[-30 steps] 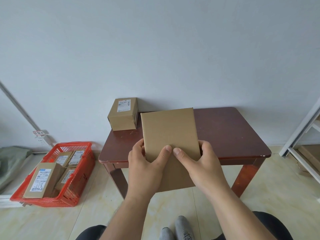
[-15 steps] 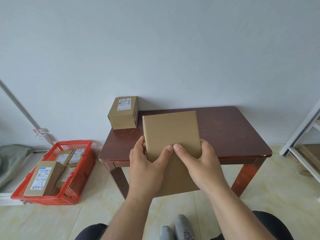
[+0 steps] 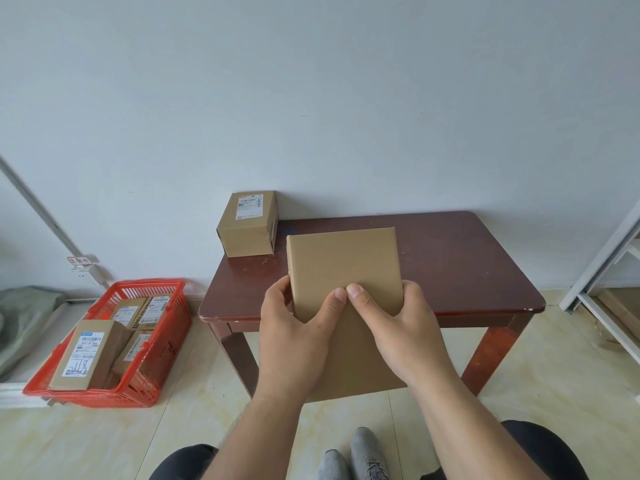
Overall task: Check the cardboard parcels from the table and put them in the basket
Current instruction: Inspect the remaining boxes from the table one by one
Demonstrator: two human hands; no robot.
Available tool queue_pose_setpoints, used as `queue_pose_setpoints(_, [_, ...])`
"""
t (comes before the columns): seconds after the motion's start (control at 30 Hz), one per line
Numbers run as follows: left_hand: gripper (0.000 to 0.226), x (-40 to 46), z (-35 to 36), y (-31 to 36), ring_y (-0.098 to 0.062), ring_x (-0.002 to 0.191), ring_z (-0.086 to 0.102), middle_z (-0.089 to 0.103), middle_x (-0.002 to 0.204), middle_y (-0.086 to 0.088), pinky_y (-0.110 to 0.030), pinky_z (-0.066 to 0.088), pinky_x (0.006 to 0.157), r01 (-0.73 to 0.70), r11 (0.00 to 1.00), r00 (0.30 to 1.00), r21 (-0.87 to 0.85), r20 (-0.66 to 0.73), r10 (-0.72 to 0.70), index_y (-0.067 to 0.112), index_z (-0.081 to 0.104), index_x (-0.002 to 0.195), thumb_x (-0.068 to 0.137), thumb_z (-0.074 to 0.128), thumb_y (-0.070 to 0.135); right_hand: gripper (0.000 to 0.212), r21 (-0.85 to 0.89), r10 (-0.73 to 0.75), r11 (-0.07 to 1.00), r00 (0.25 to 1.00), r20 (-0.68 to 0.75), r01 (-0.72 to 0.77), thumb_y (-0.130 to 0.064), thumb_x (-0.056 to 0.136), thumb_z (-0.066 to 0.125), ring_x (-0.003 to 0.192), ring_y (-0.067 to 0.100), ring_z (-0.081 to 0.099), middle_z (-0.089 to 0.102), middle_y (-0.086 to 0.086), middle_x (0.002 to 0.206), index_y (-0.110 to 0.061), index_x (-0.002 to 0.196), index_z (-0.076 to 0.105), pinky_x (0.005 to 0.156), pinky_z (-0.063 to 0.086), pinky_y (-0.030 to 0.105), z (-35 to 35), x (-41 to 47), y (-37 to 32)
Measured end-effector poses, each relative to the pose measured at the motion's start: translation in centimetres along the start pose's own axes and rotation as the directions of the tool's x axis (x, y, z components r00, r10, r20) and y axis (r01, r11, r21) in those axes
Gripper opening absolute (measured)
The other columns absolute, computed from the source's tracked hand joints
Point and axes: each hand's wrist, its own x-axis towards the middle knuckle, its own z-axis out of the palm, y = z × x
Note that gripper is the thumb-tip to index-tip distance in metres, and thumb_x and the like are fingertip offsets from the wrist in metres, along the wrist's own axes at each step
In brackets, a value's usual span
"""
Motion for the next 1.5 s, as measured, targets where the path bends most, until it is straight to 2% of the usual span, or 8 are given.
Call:
queue_pose_setpoints(0.07, [0.08,0.1,-0.1,0.1,0.012,0.102,0.065,0.066,0.124,0.017,-0.012,0.056,0.079,-0.013,1.0,1.0,-0.01,-0.003,0.013,0.027,0.05,0.144,0.078,0.086,0.053,0.067,0.0,-0.031,1.0,0.999,0.009,0.031,-0.079,0.072,0.077,0.102,-0.001,0.069,0.071,-0.016,0.117,-0.042,0.124,0.057,0.082,0.058,0.03,0.0,-0.1,0.3])
queue_pose_setpoints(0.13, [0.098,0.2,-0.1,0.1,0.0,0.121,0.063,0.062,0.136,0.017,-0.03,0.057,0.099,-0.015,1.0,1.0,-0.009,-0.009,0.015,0.035,0.042,0.154,0.072,0.083,0.071,0.073,-0.005,-0.058,0.998,0.998,0.022,0.058,-0.084,0.067,0.073,0.107,0.001,0.069,0.07,-0.017,0.121,-0.049,0.129,0.056,0.09,0.059,0.035,0.0,0.0,0.5])
queue_pose_setpoints(0.23, [0.081,0.3,-0.2,0.1,-0.011,0.124,0.065,0.064,0.136,0.013,-0.042,0.058,0.1,-0.025,1.0,1.0,-0.002,0.016,0.025,0.053,0.053,0.14,0.068,0.078,0.079,0.073,0.002,-0.04,0.999,0.999,0.035,0.04,-0.084,0.063,0.073,0.107,0.003,0.07,0.071,-0.015,0.121,-0.05,0.126,0.059,0.093,0.06,0.041,0.0,0.3,0.6])
queue_pose_setpoints(0.93, [0.083,0.4,-1.0,1.6,-0.007,0.123,0.061,0.062,0.132,0.013,-0.038,0.057,0.099,0.018,1.0,0.999,0.007,-0.051,-0.017,0.036,0.049,0.139,0.071,0.087,0.064,0.067,-0.031,-0.022,0.999,0.999,-0.025,0.021,-0.084,0.062,0.075,0.096,0.004,0.072,0.071,-0.013,0.114,-0.035,0.108,0.065,0.084,0.062,0.039,0.4,0.5,-1.5])
queue_pose_setpoints(1.13, [0.068,0.3,-1.3,2.5,0.009,0.092,0.067,0.068,0.115,0.014,-0.018,0.054,0.074,-0.001,0.999,1.0,-0.035,-0.031,0.0,0.028,0.051,0.13,0.077,0.088,0.051,0.06,-0.056,-0.043,0.998,0.998,-0.05,0.041,-0.08,0.07,0.077,0.095,0.005,0.071,0.07,-0.012,0.112,-0.034,0.106,0.062,0.083,0.062,0.04,0.6,-0.2,-1.9])
queue_pose_setpoints(1.2, [0.07,0.4,-1.4,2.4,0.009,0.094,0.067,0.068,0.116,0.014,-0.022,0.057,0.08,-0.02,0.998,0.999,-0.051,-0.046,0.018,0.028,0.052,0.13,0.076,0.087,0.055,0.056,-0.065,-0.057,0.996,0.997,-0.043,0.054,-0.076,0.074,0.079,0.096,0.005,0.07,0.068,-0.012,0.113,-0.034,0.107,0.062,0.083,0.062,0.04,0.6,-0.5,-1.9])
queue_pose_setpoints(1.3, [0.096,0.4,-1.4,2.3,-0.002,0.119,0.064,0.063,0.134,0.015,-0.038,0.057,0.101,-0.045,0.998,0.998,-0.043,-0.049,0.043,0.034,0.047,0.147,0.068,0.083,0.075,0.054,-0.072,-0.056,0.996,0.997,-0.048,0.053,-0.073,0.075,0.079,0.095,0.006,0.069,0.067,-0.011,0.112,-0.033,0.107,0.061,0.083,0.062,0.041,0.5,-0.7,-2.0])
queue_pose_setpoints(1.5, [0.076,0.0,-1.3,2.4,-0.009,0.125,0.062,0.065,0.132,0.017,-0.043,0.058,0.1,-0.087,0.996,0.996,-0.028,-0.039,0.086,0.055,0.055,0.134,0.066,0.081,0.076,0.061,-0.042,-0.032,0.999,0.998,-0.052,0.029,-0.082,0.072,0.075,0.095,0.004,0.07,0.072,-0.014,0.106,-0.034,0.107,0.061,0.084,0.06,0.039,0.2,-0.3,-2.9])
